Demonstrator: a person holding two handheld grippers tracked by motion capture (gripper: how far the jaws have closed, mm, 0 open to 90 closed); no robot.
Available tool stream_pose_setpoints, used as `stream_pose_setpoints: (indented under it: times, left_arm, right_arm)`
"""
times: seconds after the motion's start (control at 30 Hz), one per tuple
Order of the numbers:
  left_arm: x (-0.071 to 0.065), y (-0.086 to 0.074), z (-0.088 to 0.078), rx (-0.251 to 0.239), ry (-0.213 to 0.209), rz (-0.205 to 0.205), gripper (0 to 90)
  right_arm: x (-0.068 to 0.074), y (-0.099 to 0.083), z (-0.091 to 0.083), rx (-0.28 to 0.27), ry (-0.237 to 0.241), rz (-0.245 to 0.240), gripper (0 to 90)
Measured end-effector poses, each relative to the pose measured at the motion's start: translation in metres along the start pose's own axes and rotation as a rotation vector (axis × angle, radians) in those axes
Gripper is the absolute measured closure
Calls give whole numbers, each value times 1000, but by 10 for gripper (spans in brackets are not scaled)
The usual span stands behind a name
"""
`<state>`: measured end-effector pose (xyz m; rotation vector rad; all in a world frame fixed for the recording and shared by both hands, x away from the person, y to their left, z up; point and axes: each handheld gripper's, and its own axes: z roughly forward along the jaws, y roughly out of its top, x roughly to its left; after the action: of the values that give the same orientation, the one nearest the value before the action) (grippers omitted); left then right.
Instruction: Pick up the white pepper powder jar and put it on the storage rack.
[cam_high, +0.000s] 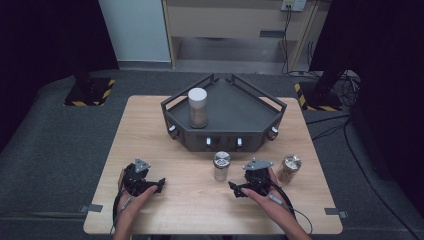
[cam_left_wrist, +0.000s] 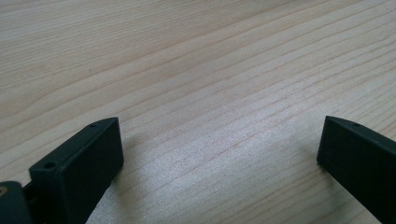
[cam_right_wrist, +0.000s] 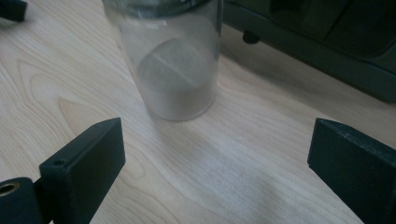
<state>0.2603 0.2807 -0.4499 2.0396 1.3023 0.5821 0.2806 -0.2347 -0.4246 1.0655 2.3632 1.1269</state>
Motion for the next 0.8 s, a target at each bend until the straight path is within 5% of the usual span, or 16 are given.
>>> stream_pose_setpoints:
  times: [0.8]
  left_arm:
    - [0,0,0,0,0,0,0]
  right_arm:
    - [9,31,12,28,26,-49,62]
